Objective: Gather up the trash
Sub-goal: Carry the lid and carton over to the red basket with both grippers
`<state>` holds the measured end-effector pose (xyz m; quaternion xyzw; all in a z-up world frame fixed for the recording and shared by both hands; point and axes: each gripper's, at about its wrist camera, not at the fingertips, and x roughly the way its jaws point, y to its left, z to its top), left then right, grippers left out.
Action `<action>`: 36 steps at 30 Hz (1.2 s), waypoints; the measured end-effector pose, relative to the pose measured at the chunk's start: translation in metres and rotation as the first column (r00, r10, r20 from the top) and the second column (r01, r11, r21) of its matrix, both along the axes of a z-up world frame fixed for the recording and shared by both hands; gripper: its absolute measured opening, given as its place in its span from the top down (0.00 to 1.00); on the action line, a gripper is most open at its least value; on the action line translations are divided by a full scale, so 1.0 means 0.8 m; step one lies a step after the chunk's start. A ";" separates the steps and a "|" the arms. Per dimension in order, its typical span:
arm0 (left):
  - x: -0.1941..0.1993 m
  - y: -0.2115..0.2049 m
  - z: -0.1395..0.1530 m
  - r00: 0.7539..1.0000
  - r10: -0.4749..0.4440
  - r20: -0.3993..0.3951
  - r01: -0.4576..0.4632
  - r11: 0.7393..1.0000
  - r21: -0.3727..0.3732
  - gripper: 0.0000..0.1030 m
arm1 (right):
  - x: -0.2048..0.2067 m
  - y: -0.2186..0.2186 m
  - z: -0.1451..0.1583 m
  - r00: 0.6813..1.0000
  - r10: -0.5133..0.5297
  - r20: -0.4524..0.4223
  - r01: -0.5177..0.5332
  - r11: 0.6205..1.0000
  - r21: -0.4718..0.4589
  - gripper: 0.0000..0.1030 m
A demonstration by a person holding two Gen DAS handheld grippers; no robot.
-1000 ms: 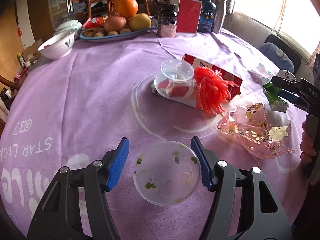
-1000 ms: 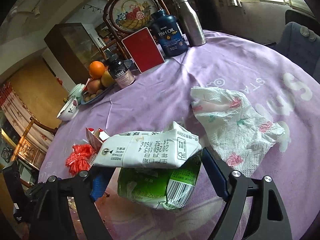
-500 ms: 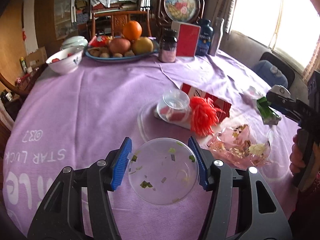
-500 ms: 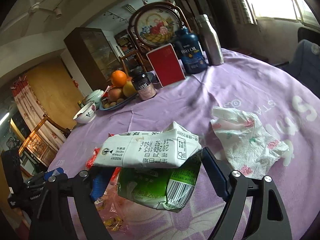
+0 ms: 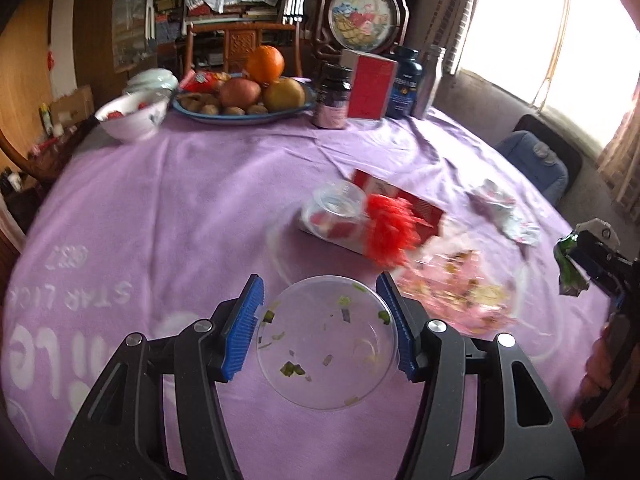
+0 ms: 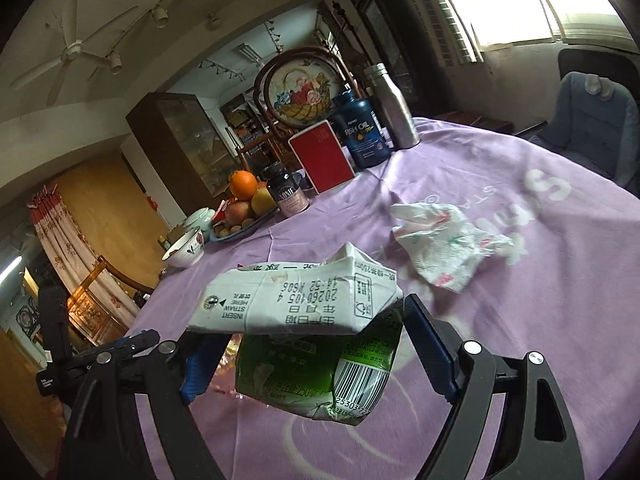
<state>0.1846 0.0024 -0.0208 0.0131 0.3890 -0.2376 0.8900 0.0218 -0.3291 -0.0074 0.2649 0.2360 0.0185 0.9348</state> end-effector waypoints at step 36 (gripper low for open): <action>-0.336 -0.497 -0.037 0.626 -0.779 -0.030 0.780 0.625 0.035 0.44 | -0.473 -0.285 -0.137 0.706 -0.671 -0.226 0.646 0.741 -0.182 0.13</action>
